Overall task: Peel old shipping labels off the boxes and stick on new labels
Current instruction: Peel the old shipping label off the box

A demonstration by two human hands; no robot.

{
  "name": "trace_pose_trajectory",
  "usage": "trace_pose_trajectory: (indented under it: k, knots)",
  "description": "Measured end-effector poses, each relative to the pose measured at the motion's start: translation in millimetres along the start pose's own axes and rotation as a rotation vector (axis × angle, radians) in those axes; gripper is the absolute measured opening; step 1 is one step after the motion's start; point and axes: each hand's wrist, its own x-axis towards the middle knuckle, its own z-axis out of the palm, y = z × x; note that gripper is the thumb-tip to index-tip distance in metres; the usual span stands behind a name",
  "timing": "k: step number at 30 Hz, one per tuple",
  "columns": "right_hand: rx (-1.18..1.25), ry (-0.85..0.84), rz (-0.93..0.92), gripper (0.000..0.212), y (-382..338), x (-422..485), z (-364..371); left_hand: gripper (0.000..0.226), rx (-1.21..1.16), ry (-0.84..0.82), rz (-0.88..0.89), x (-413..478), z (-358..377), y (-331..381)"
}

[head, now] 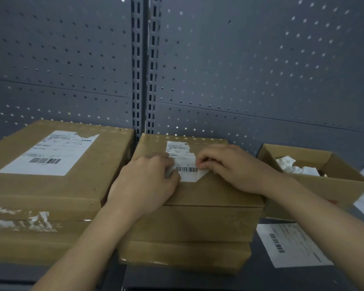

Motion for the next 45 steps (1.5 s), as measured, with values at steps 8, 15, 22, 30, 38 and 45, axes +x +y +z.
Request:
trace_pose_trajectory:
  k: [8,15,22,30,38,45]
  knots:
    - [0.123,-0.052,0.127,0.036,28.3,-21.4,-14.9,0.032,-0.004,-0.028,-0.005,0.8,-1.2,1.5]
    - [0.076,-0.004,0.028,0.013,25.2,-6.6,-4.8,0.022,-0.033,0.054,0.004,-0.8,-3.6,-1.4]
    - [-0.077,-0.004,-0.029,0.015,21.9,-7.8,-2.6,0.03,0.173,0.0,-0.025,-7.8,-23.6,-16.2]
    - [-0.263,0.044,-0.05,0.014,12.3,2.9,2.6,0.037,0.221,0.02,-0.043,-13.1,-24.2,-14.9]
    - [-0.082,-0.014,-0.002,0.017,13.3,2.4,-3.7,0.038,0.185,0.064,-0.018,-11.7,-21.0,-21.0]
    - [-0.09,-0.022,-0.008,0.015,13.9,8.2,2.9,0.038,0.198,0.085,-0.009,-10.6,-17.6,-23.1]
